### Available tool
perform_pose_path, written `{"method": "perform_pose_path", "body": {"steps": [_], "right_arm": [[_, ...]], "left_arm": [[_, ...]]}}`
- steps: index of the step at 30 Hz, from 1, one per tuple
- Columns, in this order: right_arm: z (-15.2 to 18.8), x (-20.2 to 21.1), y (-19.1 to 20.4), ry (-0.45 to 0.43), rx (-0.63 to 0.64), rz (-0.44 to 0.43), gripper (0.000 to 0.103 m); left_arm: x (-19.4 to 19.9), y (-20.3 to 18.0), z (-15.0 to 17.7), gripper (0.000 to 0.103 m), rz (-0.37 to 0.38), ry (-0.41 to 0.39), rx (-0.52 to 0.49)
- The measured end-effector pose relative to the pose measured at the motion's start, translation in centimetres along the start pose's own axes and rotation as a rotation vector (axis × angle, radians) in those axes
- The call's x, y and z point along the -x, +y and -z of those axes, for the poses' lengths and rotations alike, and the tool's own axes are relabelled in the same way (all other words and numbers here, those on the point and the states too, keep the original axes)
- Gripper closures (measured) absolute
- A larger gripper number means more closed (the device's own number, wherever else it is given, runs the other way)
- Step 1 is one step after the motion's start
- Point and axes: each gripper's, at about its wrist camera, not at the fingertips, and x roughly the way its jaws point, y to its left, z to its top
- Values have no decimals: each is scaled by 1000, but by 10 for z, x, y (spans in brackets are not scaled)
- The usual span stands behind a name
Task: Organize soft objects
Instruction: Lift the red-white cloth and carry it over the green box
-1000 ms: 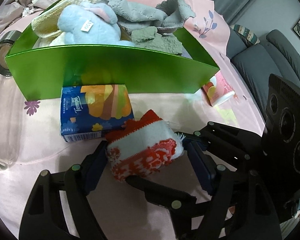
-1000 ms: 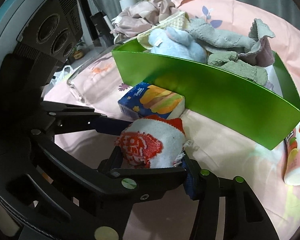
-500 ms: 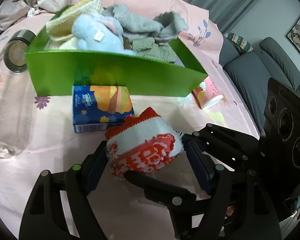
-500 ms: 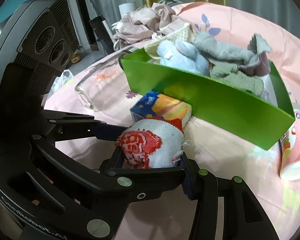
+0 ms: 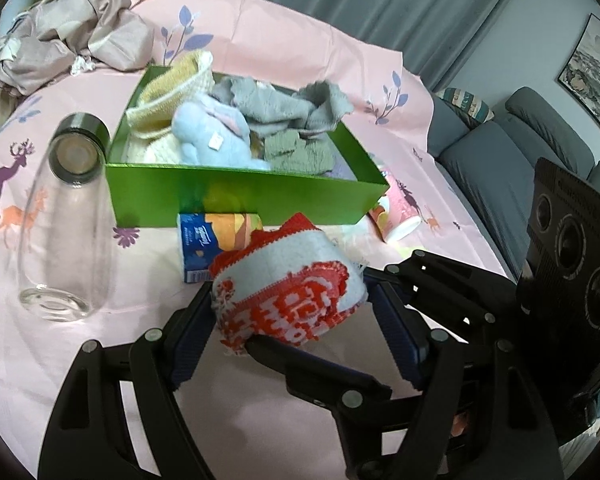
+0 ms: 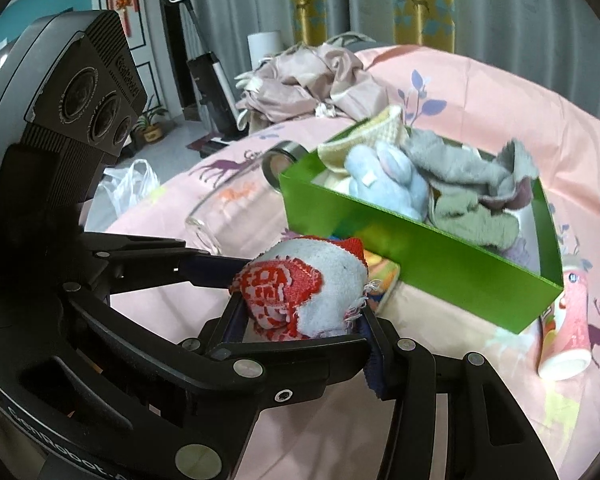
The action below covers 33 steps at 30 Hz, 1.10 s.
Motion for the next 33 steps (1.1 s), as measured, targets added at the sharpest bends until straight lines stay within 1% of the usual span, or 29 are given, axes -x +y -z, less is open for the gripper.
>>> {"method": "perform_pose_path", "body": {"steps": [10,18,27,33], "right_arm": [[-17,13,15,-51,36,11,49],[-32,20,24,-93,59,20,49],[-45,27,23,-133,68,43,49],[-53,28,19,-149,72,57,49]], "left_arm": [[27,0,-9,27,-11,-52,-30],[44,-1,-17,27,-5,-92,-38],[53,-7,-31,27,-1,-118,-77],[53,-6,-39,27,7,-128,-85]]}}
